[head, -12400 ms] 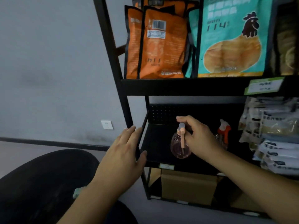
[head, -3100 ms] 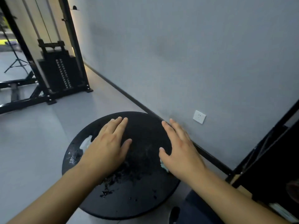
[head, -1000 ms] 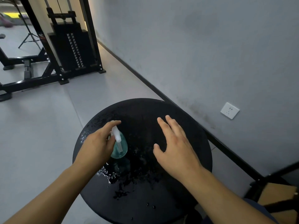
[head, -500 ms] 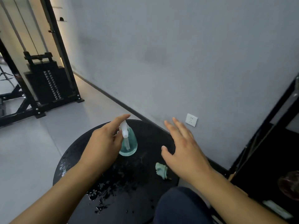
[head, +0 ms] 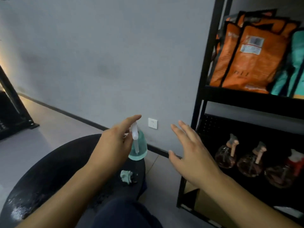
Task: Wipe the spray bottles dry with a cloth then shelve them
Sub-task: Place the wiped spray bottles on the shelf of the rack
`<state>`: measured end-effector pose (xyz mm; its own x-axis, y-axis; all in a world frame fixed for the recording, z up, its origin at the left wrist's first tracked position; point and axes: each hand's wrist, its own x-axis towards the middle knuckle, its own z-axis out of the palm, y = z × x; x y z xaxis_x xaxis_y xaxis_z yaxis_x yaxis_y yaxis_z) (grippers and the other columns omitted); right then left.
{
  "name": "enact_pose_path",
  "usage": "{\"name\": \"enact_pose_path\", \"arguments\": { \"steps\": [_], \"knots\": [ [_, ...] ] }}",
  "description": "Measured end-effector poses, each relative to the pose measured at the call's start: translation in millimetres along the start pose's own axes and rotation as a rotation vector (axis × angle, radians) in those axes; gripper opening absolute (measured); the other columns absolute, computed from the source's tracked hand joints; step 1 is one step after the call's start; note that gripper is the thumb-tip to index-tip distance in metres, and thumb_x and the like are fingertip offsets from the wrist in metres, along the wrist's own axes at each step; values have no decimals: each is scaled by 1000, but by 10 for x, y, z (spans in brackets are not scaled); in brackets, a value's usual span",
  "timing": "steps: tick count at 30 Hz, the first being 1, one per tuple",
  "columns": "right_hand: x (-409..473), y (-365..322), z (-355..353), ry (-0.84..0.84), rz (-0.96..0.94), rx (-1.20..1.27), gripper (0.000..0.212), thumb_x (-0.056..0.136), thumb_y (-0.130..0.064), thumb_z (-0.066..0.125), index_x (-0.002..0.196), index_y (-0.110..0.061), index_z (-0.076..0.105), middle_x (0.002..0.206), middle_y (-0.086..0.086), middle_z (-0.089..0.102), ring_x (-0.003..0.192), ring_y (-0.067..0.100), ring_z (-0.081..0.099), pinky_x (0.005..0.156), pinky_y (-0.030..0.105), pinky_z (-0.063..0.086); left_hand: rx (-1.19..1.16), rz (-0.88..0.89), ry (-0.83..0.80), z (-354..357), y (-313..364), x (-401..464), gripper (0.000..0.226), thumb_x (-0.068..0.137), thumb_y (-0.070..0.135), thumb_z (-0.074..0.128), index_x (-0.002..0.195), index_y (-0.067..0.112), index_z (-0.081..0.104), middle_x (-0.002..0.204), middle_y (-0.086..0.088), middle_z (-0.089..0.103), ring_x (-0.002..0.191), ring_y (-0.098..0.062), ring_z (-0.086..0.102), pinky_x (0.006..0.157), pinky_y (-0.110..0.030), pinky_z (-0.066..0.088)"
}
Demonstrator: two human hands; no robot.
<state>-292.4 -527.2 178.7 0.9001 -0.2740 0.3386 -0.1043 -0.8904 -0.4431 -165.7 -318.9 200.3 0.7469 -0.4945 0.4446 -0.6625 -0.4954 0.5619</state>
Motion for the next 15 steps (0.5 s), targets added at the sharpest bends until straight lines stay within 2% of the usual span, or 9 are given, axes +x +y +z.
{"name": "enact_pose_path", "arguments": {
  "steps": [4,7,9,10,12,13,14,15],
  "knots": [
    [-212,380,-246,45,84,-26,77,97,-40,57,157,-42,8,163,-24,-7,150,1,-7,120,28,8,-49,74,-61,377,308,45,55,108,21,57,152,52,46,123,10,74,115,-10,71,81,-5,47],
    [-356,644,-398,68,159,-34,77,97,-40,57,157,-44,9,163,-24,-6,146,-3,-11,121,31,5,-85,119,-109,684,547,81,56,108,20,57,153,51,46,127,6,74,117,-11,71,90,-19,55],
    [-437,810,-483,78,205,-41,77,97,-40,57,156,-44,8,163,-23,-7,146,-3,-12,125,39,8,-110,135,-138,895,691,120,56,108,18,56,154,50,46,128,3,73,114,-9,70,91,-21,56],
    [-472,894,-521,82,225,-42,77,97,-39,57,157,-44,8,163,-22,-7,148,0,-12,125,37,6,-119,141,-151,998,754,150,56,109,18,55,154,49,46,128,2,73,111,-6,68,89,-16,55],
    [-524,1070,-587,94,257,-70,78,98,-39,57,157,-43,8,164,-21,-7,151,3,-10,118,23,-12,-128,161,-174,1192,877,222,56,109,17,54,155,47,46,127,1,74,107,-5,68,85,-10,50],
    [-545,1161,-618,105,272,-85,78,97,-39,58,157,-42,8,164,-20,-6,151,3,-9,113,19,-19,-134,173,-188,1291,942,255,55,109,16,54,155,46,47,127,1,74,109,-8,69,87,-11,49],
    [-562,1256,-643,117,284,-94,78,97,-39,58,157,-41,10,165,-19,-5,151,3,-8,116,21,-18,-140,182,-202,1387,1005,286,55,109,15,54,155,44,47,128,0,73,113,-13,70,89,-14,50],
    [-579,1344,-665,128,296,-96,78,96,-39,59,157,-41,11,165,-17,-3,152,4,-6,123,30,-8,-143,185,-215,1485,1063,316,55,109,15,54,156,42,47,129,0,73,115,-15,70,91,-16,50]
  ]
}}
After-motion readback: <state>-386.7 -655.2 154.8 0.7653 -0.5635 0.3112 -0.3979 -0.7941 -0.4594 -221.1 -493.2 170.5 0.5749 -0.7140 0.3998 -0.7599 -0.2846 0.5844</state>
